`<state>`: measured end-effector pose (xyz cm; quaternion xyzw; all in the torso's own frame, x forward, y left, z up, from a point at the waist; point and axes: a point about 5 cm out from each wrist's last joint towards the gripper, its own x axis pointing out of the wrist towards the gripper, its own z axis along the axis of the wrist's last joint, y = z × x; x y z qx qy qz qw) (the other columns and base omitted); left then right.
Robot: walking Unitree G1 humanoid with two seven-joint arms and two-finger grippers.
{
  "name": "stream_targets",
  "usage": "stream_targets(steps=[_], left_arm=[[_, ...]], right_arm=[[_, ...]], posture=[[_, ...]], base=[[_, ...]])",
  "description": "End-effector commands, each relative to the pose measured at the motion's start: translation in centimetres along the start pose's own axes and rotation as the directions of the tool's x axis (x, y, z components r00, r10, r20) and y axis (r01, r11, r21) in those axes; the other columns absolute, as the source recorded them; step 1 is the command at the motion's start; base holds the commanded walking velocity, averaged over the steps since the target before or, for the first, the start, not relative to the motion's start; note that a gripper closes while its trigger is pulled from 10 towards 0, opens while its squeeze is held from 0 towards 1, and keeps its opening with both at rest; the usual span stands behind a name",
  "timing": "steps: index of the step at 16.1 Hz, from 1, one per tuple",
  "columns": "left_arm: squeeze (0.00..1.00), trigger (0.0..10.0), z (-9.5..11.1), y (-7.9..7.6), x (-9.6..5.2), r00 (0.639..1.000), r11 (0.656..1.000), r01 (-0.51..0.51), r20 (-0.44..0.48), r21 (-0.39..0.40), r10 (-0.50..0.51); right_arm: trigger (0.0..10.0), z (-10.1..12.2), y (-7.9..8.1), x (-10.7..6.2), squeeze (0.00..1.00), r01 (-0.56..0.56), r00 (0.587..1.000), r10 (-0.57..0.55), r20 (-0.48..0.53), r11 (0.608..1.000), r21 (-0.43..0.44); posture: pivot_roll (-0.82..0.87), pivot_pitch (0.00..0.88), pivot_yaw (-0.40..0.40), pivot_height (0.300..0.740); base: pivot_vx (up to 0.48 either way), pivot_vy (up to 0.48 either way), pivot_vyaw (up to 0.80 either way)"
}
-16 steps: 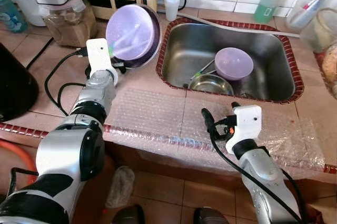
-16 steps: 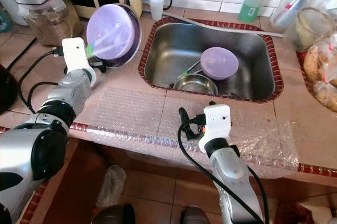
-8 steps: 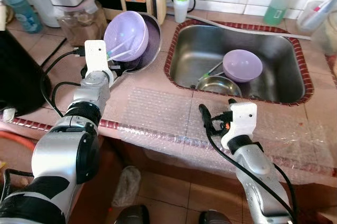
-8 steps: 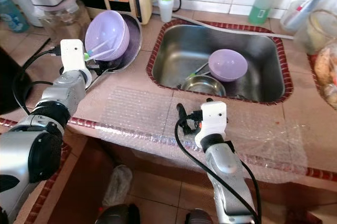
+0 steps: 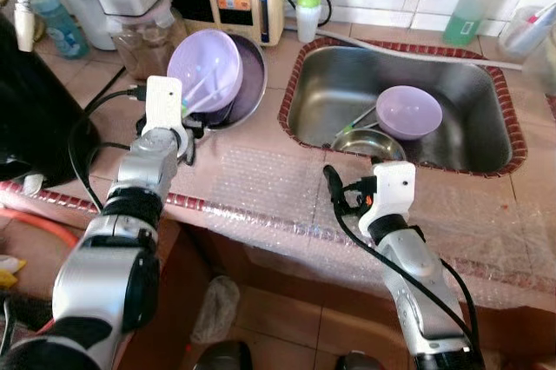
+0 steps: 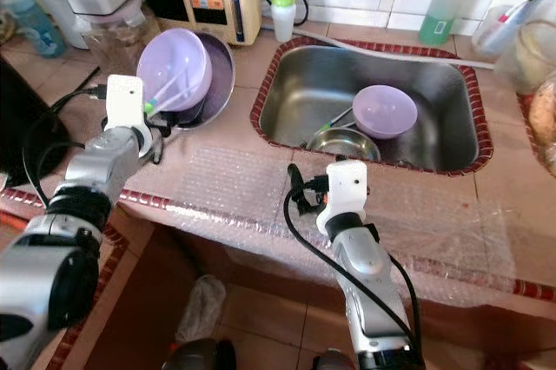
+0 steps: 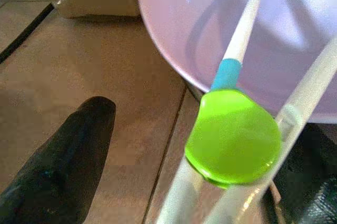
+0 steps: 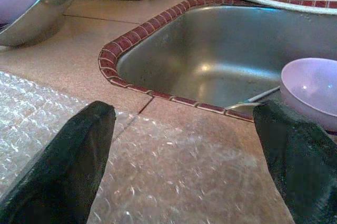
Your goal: Kitchen organization
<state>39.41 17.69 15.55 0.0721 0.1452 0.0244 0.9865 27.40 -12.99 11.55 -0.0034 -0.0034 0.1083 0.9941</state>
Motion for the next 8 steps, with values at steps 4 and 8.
stream_targets(steps=[4,8], left_arm=[[0.0,10.0,0.2,0.4,-1.1,0.999,0.997,0.043,-0.012,0.065,-0.043],[0.0,10.0,0.8,0.9,-1.5,0.997,0.989,0.073,-0.009,0.132,-0.072]], right_arm=[[10.0,-0.1,0.2,0.8,0.0,-0.01,1.0,0.011,0.015,1.0,-0.004],[10.0,-0.2,0.5,1.2,0.0,-0.014,1.0,0.014,0.024,1.0,-0.001]], posture=[[-0.01,0.01,0.117,0.74],[0.0,0.003,0.119,0.74]], base=[[0.0,0.0,0.0],[0.0,0.0,0.0]])
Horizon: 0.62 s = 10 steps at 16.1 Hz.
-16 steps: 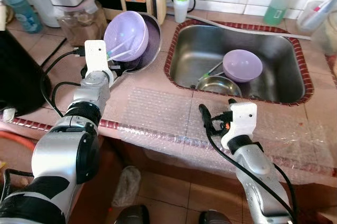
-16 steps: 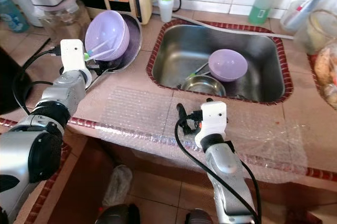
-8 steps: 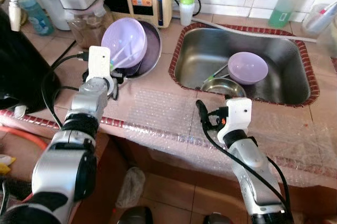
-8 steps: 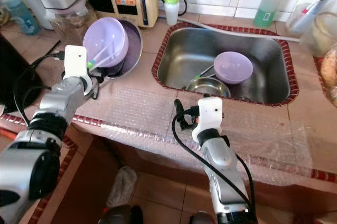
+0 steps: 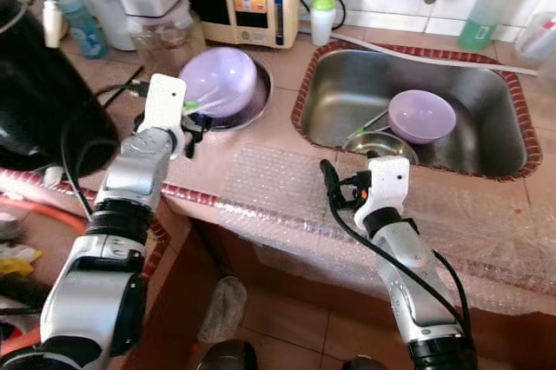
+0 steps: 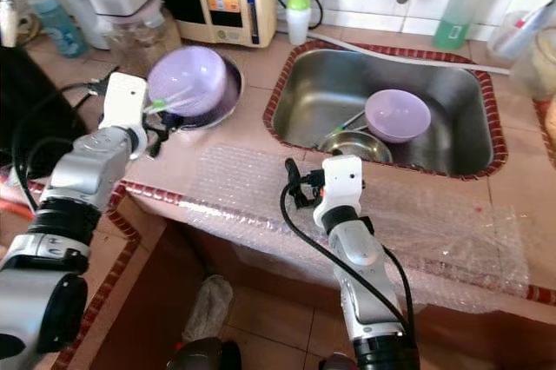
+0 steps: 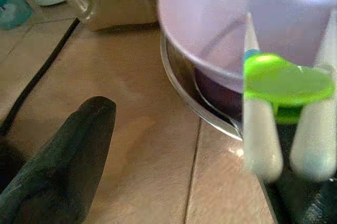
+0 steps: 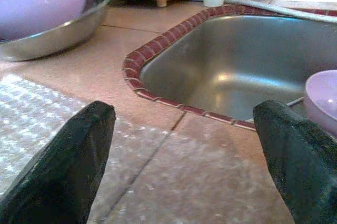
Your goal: Kitchen organization
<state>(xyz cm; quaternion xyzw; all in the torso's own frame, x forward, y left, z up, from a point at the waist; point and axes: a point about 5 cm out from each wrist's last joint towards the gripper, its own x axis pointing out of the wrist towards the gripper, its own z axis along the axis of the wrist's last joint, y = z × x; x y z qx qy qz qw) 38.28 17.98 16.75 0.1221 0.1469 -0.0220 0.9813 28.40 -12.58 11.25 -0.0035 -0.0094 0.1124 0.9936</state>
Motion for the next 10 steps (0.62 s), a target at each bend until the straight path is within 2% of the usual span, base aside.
stream_targets(steps=[1,4,6,8,9,10], left_arm=[[0.0,10.0,0.0,0.4,-0.1,1.0,1.0,-0.001,-0.01,0.025,0.001],[0.0,10.0,0.9,0.2,-0.5,0.999,0.998,0.034,0.016,0.048,-0.035],[0.0,10.0,1.3,-0.5,-0.6,0.997,0.995,0.075,0.021,0.064,-0.076],[0.0,10.0,2.0,-1.8,-0.6,0.992,0.991,0.123,0.032,0.062,-0.125],[0.0,10.0,2.5,-3.0,-0.5,0.987,0.986,0.153,0.048,0.065,-0.156],[0.0,10.0,2.6,-3.2,-0.5,0.986,0.985,0.158,0.049,0.068,-0.162]], right_arm=[[10.0,0.2,0.3,0.2,0.0,-0.007,1.0,0.007,0.012,1.0,0.001],[10.0,-0.1,0.5,0.3,0.0,-0.017,1.0,0.017,0.009,1.0,0.002],[10.0,-0.1,0.5,0.6,0.0,-0.022,1.0,0.022,0.014,1.0,-0.001],[10.0,0.0,0.4,0.9,0.0,-0.025,1.0,0.025,0.018,1.0,-0.004],[10.0,0.1,0.5,1.2,0.0,-0.031,0.999,0.031,0.022,1.0,-0.007],[10.0,0.1,0.5,1.2,0.0,-0.032,0.999,0.032,0.023,0.999,-0.007]], posture=[[0.0,0.008,0.121,0.74],[0.01,0.002,0.114,0.74],[0.01,0.0,0.107,0.74],[0.01,0.0,0.1,0.74],[0.01,0.0,0.096,0.74],[0.01,0.0,0.096,0.74]], base=[[0.0,0.0,0.0],[0.0,0.0,0.0],[0.0,0.0,0.0],[0.0,0.0,0.0],[0.0,0.0,0.0],[0.0,0.0,0.0]])
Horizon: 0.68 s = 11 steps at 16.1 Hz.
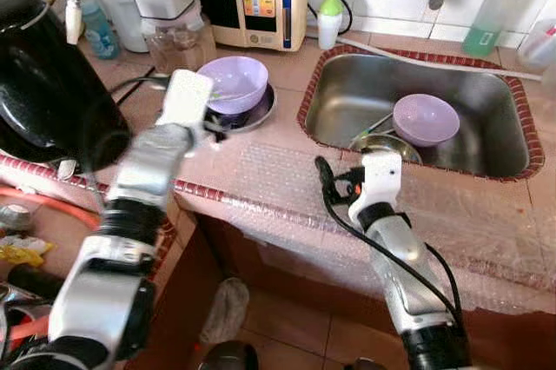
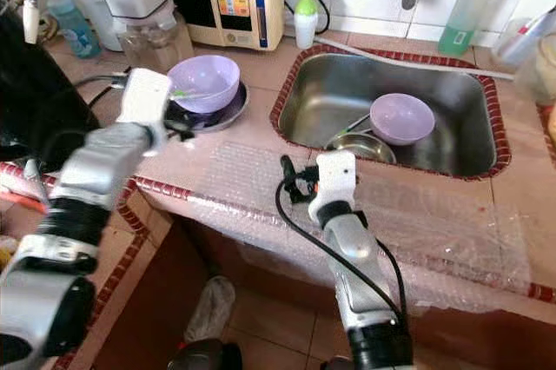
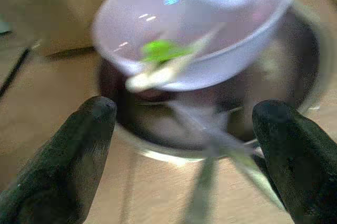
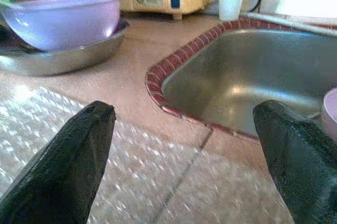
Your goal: Kitchen organization
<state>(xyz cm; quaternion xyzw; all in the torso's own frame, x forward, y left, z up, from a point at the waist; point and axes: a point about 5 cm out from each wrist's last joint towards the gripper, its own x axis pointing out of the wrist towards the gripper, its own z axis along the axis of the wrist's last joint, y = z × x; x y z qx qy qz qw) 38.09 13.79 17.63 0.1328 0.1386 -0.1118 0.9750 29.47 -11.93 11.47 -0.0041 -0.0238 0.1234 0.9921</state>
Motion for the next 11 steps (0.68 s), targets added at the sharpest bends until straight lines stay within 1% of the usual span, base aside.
stream_targets(steps=[1,2,3,5,8,9,10,11], left_arm=[[0.0,10.0,1.3,-0.3,0.1,0.999,1.0,0.014,0.031,0.007,-0.014],[0.0,10.0,1.4,-0.5,0.1,0.999,1.0,0.019,0.034,0.009,-0.02],[0.0,10.0,1.8,-1.0,0.1,0.999,0.999,0.031,0.042,0.004,-0.032],[0.0,10.0,1.9,-1.5,0.0,0.998,0.999,0.042,0.052,0.014,-0.043],[0.0,10.0,2.6,-0.8,-0.7,0.992,0.997,-0.004,0.126,0.071,-0.005],[0.0,10.0,3.0,-0.4,-1.3,0.984,0.997,-0.032,0.176,0.077,0.018],[0.0,10.0,3.1,-0.2,-1.5,0.98,0.997,-0.04,0.195,0.071,0.025],[0.0,10.0,3.0,-0.2,-2.4,0.969,0.995,-0.061,0.245,0.081,0.039]], right_arm=[[10.0,-0.1,0.3,0.3,0.0,-0.018,1.0,0.018,0.0,1.0,-0.004],[10.0,-0.1,0.3,0.4,0.0,-0.019,1.0,0.019,0.0,1.0,-0.004],[10.0,-0.1,0.4,0.4,0.0,-0.021,1.0,0.021,0.003,1.0,-0.004],[10.0,-0.2,0.5,0.5,0.0,-0.023,1.0,0.023,0.004,1.0,-0.004],[10.0,-0.3,0.5,0.5,0.0,-0.025,1.0,0.025,0.006,1.0,-0.005],[10.0,-0.3,0.4,0.5,0.0,-0.025,1.0,0.025,0.007,1.0,-0.006],[10.0,-0.3,0.4,0.6,0.0,-0.025,1.0,0.025,0.007,1.0,-0.006],[10.0,-0.3,0.3,0.6,0.0,-0.027,1.0,0.027,0.008,1.0,-0.007]], posture=[[0.02,0.0,0.095,0.74],[0.02,0.0,0.096,0.74],[0.02,0.0,0.094,0.74],[0.02,0.0,0.095,0.74],[0.02,0.0,0.092,0.74],[0.02,0.0,0.086,0.74],[0.02,0.0,0.086,0.74],[0.02,0.0,0.079,0.74]], base=[[0.0,0.0,0.0],[0.0,0.0,0.0],[0.0,0.0,0.0],[0.0,0.0,0.0],[0.0,0.0,0.0],[0.0,0.0,0.0],[0.0,0.0,0.0],[0.0,0.0,0.0]])
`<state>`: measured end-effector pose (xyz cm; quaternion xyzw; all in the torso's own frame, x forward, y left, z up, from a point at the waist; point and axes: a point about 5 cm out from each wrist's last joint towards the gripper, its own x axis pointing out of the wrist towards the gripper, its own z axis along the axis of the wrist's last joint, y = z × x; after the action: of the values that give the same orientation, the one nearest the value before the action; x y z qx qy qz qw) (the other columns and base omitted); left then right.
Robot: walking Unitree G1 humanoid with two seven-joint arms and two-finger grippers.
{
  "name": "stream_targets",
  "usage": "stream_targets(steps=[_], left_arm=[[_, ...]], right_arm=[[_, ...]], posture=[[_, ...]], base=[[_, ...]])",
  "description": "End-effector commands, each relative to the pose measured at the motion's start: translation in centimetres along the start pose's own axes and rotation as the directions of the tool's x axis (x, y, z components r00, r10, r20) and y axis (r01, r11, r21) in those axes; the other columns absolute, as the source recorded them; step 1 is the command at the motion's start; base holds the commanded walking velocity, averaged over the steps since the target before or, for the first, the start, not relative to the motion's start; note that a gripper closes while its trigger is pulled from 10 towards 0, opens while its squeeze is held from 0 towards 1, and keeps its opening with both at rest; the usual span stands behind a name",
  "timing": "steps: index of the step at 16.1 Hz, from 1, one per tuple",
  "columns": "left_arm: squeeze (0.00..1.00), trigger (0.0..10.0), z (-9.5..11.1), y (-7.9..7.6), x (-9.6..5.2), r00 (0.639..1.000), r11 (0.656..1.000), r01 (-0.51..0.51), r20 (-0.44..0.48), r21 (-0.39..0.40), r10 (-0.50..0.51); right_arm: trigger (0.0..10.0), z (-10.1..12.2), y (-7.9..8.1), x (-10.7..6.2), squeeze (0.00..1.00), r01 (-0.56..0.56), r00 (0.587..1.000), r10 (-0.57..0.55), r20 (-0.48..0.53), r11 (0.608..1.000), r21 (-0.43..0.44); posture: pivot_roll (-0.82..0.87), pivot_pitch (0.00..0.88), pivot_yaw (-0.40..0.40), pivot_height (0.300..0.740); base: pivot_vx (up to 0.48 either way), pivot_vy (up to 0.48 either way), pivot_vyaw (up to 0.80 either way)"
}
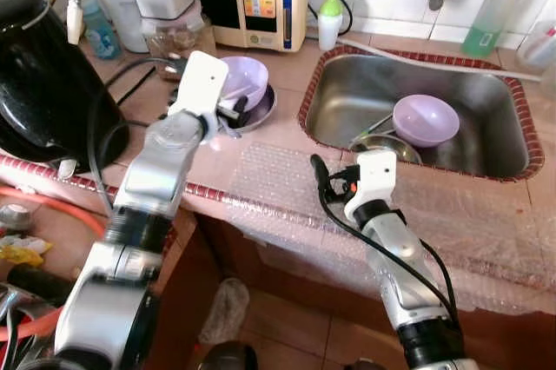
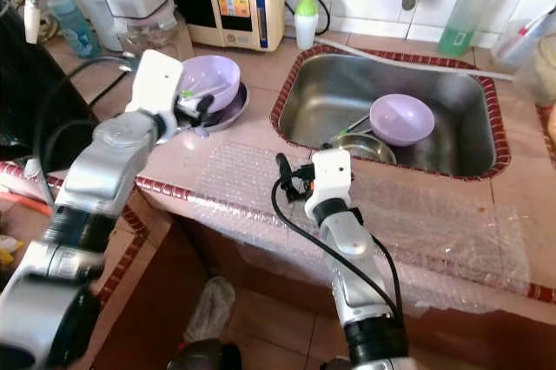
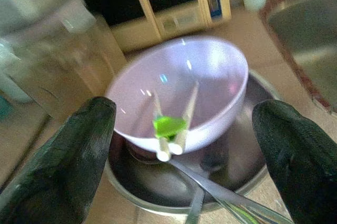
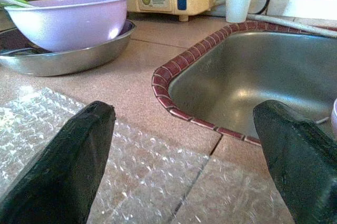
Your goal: Kitchen organization
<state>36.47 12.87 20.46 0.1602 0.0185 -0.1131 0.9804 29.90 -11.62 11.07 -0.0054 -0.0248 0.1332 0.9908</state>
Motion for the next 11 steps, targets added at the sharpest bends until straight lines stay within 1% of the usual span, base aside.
stream_targets(steps=[1,2,3,4,5,7,8,9,10,11], left_arm=[[0.0,10.0,0.6,0.3,-0.7,0.997,0.997,-0.042,0.073,0.06,0.038],[0.0,10.0,0.7,0.1,-0.9,0.995,0.998,-0.041,0.091,0.038,0.037],[0.0,10.0,0.5,-0.4,-1.4,0.992,0.998,-0.05,0.115,-0.022,0.053],[0.0,10.0,0.5,-0.6,-1.7,0.987,0.997,-0.062,0.149,-0.037,0.067],[0.0,10.0,0.4,-0.7,-2.3,0.974,0.993,-0.088,0.2,-0.077,0.102],[0.0,10.0,-0.5,-0.3,-3.7,0.954,0.977,-0.171,0.226,-0.129,0.197],[0.0,10.0,-1.2,0.1,-4.5,0.943,0.968,-0.219,0.226,-0.122,0.242],[0.0,10.0,-2.0,0.8,-5.5,0.927,0.951,-0.277,0.224,-0.137,0.302],[0.0,10.0,-2.4,1.2,-6.2,0.916,0.942,-0.308,0.225,-0.134,0.331],[0.0,10.0,-3.0,1.6,-6.9,0.907,0.929,-0.344,0.207,-0.137,0.367]], right_arm=[[10.0,0.1,0.1,0.2,0.0,-0.008,1.0,0.008,0.006,1.0,-0.005],[10.0,0.1,0.1,0.2,0.0,-0.009,1.0,0.009,0.006,1.0,-0.006],[10.0,0.1,0.1,0.3,0.0,-0.014,1.0,0.014,0.004,1.0,-0.008],[10.0,0.1,0.2,0.3,0.0,-0.019,1.0,0.019,0.005,1.0,-0.01],[10.0,0.2,0.2,0.4,0.0,-0.027,1.0,0.027,0.007,1.0,-0.015],[10.0,0.2,-0.1,0.3,0.0,-0.031,0.999,0.031,0.008,0.999,-0.02],[10.0,0.1,-0.2,0.2,0.0,-0.031,0.999,0.032,0.003,0.999,-0.023],[10.0,-0.1,-0.3,-0.1,0.0,-0.032,0.999,0.032,-0.003,0.999,-0.024],[10.0,-0.3,-0.3,-0.1,0.0,-0.034,0.999,0.033,-0.008,0.999,-0.025],[10.0,-0.4,-0.2,-0.2,0.0,-0.036,0.999,0.036,-0.011,0.999,-0.024]], posture=[[0.03,0.0,0.076,0.74],[0.03,0.0,0.069,0.74],[0.03,0.0,0.061,0.74],[0.03,0.0,0.061,0.74],[0.03,0.0,0.053,0.74],[0.03,0.0,0.048,0.74],[0.03,0.0,0.046,0.74],[0.03,0.0,0.044,0.74],[0.03,0.0,0.042,0.74],[0.03,0.0,0.042,0.74]], base=[[0.0,0.0,0.0],[0.0,0.0,0.0],[0.0,0.0,0.0],[0.0,0.0,0.0],[0.0,0.0,0.0],[0.0,0.0,0.0],[0.0,0.0,0.0],[0.0,0.0,0.0],[0.0,0.0,0.0],[0.0,0.0,0.0]])
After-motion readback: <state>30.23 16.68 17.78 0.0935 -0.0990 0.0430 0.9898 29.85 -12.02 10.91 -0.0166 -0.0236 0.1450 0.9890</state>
